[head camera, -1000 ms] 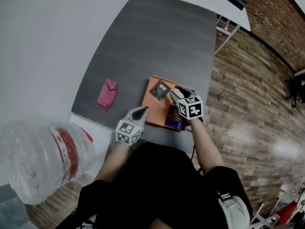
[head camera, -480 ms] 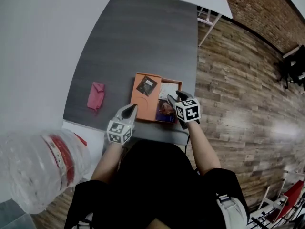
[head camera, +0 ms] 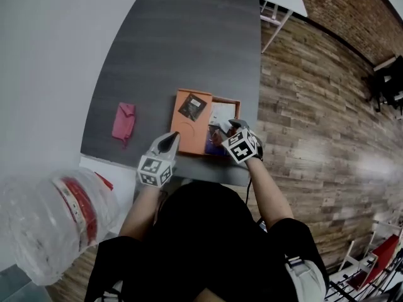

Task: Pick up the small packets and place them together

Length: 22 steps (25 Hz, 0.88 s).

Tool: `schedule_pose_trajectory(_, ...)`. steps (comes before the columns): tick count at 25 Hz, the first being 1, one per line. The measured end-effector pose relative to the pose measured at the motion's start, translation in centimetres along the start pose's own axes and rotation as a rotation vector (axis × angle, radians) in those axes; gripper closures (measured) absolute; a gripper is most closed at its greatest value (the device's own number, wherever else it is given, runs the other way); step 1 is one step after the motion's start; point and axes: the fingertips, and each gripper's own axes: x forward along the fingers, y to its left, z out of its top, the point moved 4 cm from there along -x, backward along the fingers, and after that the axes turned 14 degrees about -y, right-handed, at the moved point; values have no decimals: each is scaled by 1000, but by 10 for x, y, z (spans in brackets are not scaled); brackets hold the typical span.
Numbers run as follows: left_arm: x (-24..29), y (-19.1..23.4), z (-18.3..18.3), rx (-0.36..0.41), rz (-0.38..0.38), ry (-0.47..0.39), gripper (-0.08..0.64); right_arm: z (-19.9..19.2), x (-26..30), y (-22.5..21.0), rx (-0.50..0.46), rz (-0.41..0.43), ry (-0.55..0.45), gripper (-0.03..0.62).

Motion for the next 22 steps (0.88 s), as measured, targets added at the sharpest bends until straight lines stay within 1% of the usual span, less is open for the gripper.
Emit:
schedule_pose_trajectory(6,-1,-2,1,-11,11,-5,560,-5,17,-5,-32,45,79,333)
schedule_pose_trajectory(9,-2,-2,1,-13,12,-4,560,-5,23,-8,-67,62,110,325)
schedule_pose_trajectory(12,-3,-2,1,-17,14,-6,560,-6,30,-6,-92,102,140,325)
schedule_pose_trajectory(15,-4,-2,1,-19,22,-8,560,-13,34,-4,-114,139,202,325)
schedule_pose_trajectory(18,-4,-3,0,-21,24,-7,560,-18,36,-5,-143,149,243,330)
schedule_pose_trajectory(19,-3,-3,0,-22,25,-7,560,-19,37,-5,-149,148,249,336)
schedule_pose_trajectory(20,-4,-3,0,-23,25,-8,560,-19,36,-6,-154,148,252,360)
schedule_pose_trajectory(22,-4,-3,0,-25,28,-12,560,-19,36,-6,-155,150,255,364)
